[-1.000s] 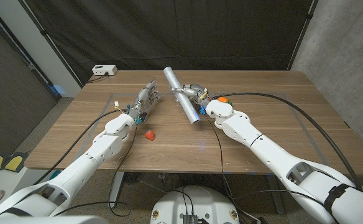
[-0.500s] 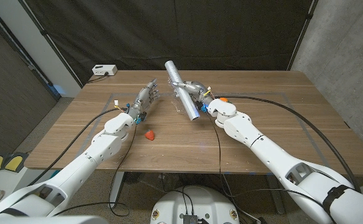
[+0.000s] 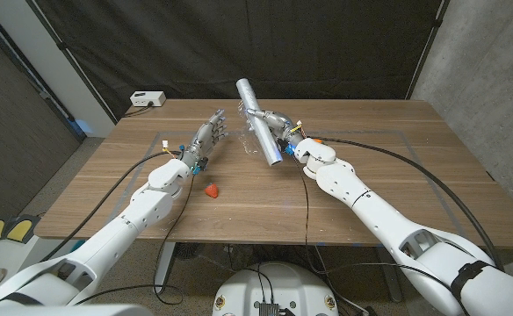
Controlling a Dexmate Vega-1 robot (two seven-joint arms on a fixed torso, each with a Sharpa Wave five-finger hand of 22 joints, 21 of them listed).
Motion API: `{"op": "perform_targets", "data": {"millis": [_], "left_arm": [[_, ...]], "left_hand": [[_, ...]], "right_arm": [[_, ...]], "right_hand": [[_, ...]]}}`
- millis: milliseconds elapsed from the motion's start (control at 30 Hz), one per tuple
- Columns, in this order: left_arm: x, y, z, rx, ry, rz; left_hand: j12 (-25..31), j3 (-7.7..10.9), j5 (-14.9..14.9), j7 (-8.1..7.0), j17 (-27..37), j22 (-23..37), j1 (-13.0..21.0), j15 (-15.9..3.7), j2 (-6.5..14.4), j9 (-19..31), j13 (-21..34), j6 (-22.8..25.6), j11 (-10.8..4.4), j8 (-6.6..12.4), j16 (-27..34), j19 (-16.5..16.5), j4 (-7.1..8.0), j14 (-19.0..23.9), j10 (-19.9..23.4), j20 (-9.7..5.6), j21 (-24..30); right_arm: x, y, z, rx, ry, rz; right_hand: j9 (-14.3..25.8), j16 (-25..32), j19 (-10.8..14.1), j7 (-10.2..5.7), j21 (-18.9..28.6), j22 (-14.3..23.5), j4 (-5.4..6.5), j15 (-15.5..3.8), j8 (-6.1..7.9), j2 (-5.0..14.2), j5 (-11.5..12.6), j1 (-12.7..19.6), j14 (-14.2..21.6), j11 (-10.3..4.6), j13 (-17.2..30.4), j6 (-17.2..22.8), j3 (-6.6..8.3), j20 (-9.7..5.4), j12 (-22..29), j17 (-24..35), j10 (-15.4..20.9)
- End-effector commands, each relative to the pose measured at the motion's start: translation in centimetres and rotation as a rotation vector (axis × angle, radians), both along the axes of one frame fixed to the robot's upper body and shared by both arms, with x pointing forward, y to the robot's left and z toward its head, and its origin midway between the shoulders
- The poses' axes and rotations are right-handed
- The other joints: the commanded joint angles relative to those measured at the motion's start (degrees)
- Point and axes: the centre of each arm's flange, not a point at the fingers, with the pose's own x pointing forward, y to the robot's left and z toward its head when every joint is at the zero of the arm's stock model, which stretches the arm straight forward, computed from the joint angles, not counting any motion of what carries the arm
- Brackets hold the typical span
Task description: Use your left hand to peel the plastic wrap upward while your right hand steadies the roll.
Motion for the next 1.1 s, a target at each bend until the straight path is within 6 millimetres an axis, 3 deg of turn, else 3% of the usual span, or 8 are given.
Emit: {"op": "perform_targets", "data": {"millis": [33,400,533,600,700,800,967,1100], "left_arm": [[-0.1,-0.1,0.3,-0.025,-0.056,-0.053],[0.2,-0.3,0.6,0.004,-0.074,-0.087],[0.4,-0.6,0.9,0.028,-0.079,-0.088],[0.5,-0.6,1.1,0.036,-0.082,-0.086],[0.6,-0.7,1.3,0.045,-0.084,-0.081],[0.8,-1.1,1.5,0.055,-0.083,-0.095],[1.0,-1.6,1.8,0.088,-0.08,-0.121],[1.0,-1.7,2.1,0.103,-0.076,-0.13]], "left_hand": [[0.66,0.02,0.21,0.32,0.11,0.17,1.11,-0.25,-0.87,0.35,0.16,1.26,0.51,0.61,0.56,0.75,-1.12,1.52,1.56,0.55,-0.19],[0.89,-0.02,0.85,1.53,0.02,0.19,5.3,-1.48,-2.19,0.46,0.24,1.57,1.57,0.48,0.93,2.83,-3.7,3.83,3.56,1.57,-0.09],[0.7,0.25,1.82,2.05,-0.12,0.26,10.69,-3.14,-2.81,0.57,0.22,1.55,1.08,0.38,1.45,6.41,-6.52,7.14,4.78,1.46,0.56],[0.94,0.37,2.39,2.81,-0.39,0.38,15.06,-4.84,-2.94,0.63,0.07,3.87,0.27,0.96,2.01,10.15,-7.87,11.44,7.54,-0.43,1.56],[1.49,0.2,2.54,3.37,-0.7,0.63,19.42,-7.39,-2.75,0.66,-0.3,8.6,-0.72,1.93,2.71,15.48,-7.92,18.55,13.13,-4.53,3.46],[1.95,0.0,2.21,3.35,-0.86,0.91,23.24,-8.89,-2.31,0.69,-0.5,13.88,-3.28,2.86,2.69,20.39,-7.66,24.89,20.01,-6.91,5.68],[2.93,-0.19,1.48,3.12,-0.46,1.32,24.39,-9.92,-0.81,0.81,-0.47,21.3,-5.42,4.76,2.38,21.36,-6.49,28.96,28.91,-6.19,6.91],[2.93,-0.23,1.33,2.86,-0.35,1.42,24.46,-9.94,-0.56,0.81,-0.43,22.1,-4.43,4.88,2.26,21.78,-6.3,29.35,30.1,-5.44,7.29]], "right_arm": [[0.7,-0.1,0.5,0.098,0.032,0.048],[1.1,0.3,1.1,0.171,0.052,0.147],[1.2,0.5,1.2,0.19,0.067,0.18],[1.3,0.5,1.2,0.199,0.075,0.2],[1.4,0.6,1.2,0.218,0.094,0.244],[1.5,0.7,1.2,0.231,0.108,0.27],[1.7,0.8,1.1,0.252,0.127,0.294],[1.8,1.0,1.1,0.283,0.141,0.34]], "right_hand": [[0.22,0.2,1.4,-8.15,-0.39,0.38,-0.46,-12.55,-0.15,9.59,0.27,10.19,11.24,-9.18,0.14,8.45,3.99,-7.86,0.03,-0.14,8.95],[0.42,0.46,1.82,-8.26,-1.35,1.09,-0.4,-12.52,-0.32,9.53,0.31,10.26,11.07,-9.24,0.26,8.39,4.29,-7.89,-0.18,-0.72,8.78],[0.51,0.4,1.86,-8.25,-1.68,1.4,-0.34,-12.59,-0.37,9.6,0.35,10.28,10.95,-9.29,0.46,8.38,4.48,-7.84,-0.22,-1.05,8.57],[0.54,0.32,1.84,-8.29,-1.85,1.53,-0.28,-12.55,-0.4,9.64,0.36,10.24,10.85,-9.31,0.44,8.36,4.56,-7.83,-0.26,-1.21,8.6],[0.58,0.06,1.73,-8.3,-2.2,1.83,-0.19,-12.59,-0.47,9.72,0.4,10.17,10.58,-9.27,0.47,8.32,4.81,-7.79,-0.31,-1.64,8.59],[0.64,-0.22,1.58,-8.36,-2.59,2.07,-0.06,-12.56,-0.58,9.81,0.43,10.04,10.31,-9.34,0.34,8.15,5.06,-7.78,-0.47,-2.05,8.56],[0.71,-0.56,1.45,-8.38,-3.23,2.38,0.14,-12.53,-0.74,9.95,0.48,9.77,10.01,-9.23,0.27,7.9,5.41,-7.8,-0.65,-2.64,8.43],[0.74,-0.68,1.45,-8.39,-3.44,2.54,0.19,-12.56,-0.8,9.98,0.49,9.68,9.98,-9.27,0.25,7.79,5.54,-7.8,-0.73,-2.89,8.34]]}}
